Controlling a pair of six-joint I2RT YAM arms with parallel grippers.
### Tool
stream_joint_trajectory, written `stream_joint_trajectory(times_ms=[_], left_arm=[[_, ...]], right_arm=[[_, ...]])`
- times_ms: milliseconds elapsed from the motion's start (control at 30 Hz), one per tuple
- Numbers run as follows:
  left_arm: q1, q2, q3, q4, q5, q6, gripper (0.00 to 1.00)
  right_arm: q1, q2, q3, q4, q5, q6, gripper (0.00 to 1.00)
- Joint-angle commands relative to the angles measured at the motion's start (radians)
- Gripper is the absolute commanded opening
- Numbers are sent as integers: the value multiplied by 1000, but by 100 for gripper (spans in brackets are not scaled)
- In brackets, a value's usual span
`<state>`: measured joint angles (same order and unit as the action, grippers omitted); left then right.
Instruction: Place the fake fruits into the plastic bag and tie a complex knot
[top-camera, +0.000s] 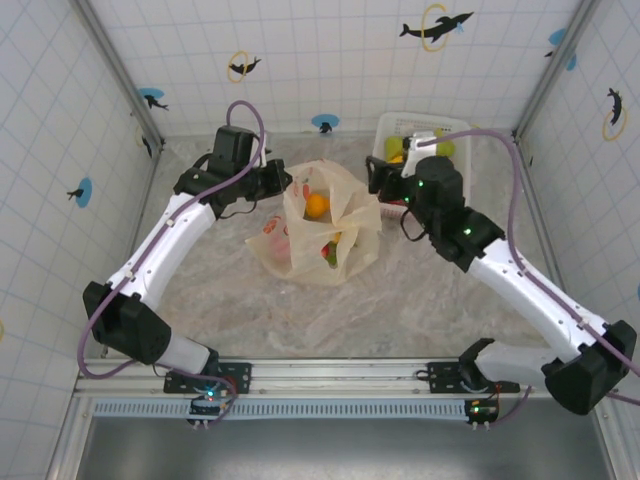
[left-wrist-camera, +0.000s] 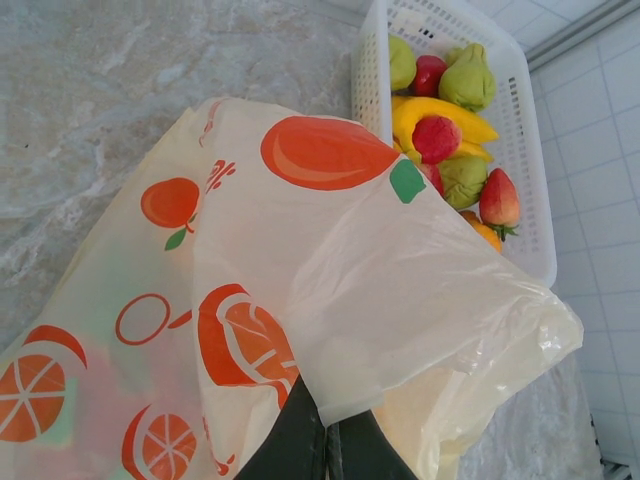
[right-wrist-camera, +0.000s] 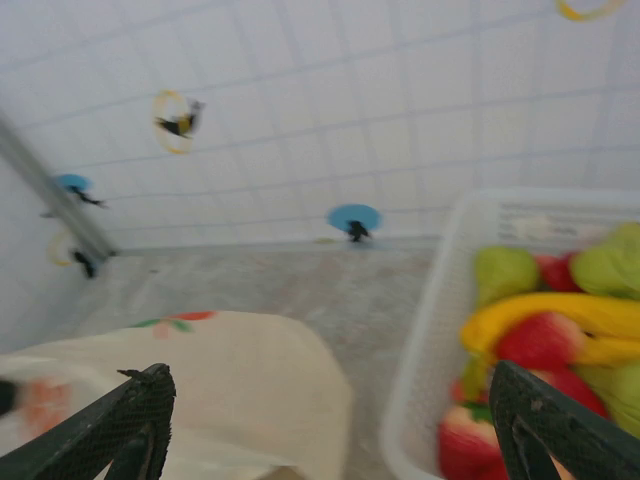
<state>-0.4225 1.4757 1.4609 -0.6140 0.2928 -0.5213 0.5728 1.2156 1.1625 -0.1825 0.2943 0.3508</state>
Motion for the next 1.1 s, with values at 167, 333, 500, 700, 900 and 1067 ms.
stream_joint_trajectory(times_ms=[167, 333, 500, 700, 900, 1067], left_arm=[[9, -2, 32, -5, -31, 35, 0], [8, -6, 30, -5, -28, 34, 0], [8, -5, 28, -3, -19, 34, 0], [8, -2, 32, -3, -17, 34, 0], [8, -5, 34, -9, -21, 35, 0], [8, -6, 33, -11, -23, 34, 0]], right_arm=[[-243, 274, 30, -25, -203, 165, 81], [-349, 510, 156, 46, -324, 235, 77], [-382, 691, 288, 43, -371, 283, 78], [-399, 795, 347, 62, -380, 324, 77], [-412, 861, 403, 43, -380, 328, 77], [-424, 910, 430, 61, -407, 346, 70]])
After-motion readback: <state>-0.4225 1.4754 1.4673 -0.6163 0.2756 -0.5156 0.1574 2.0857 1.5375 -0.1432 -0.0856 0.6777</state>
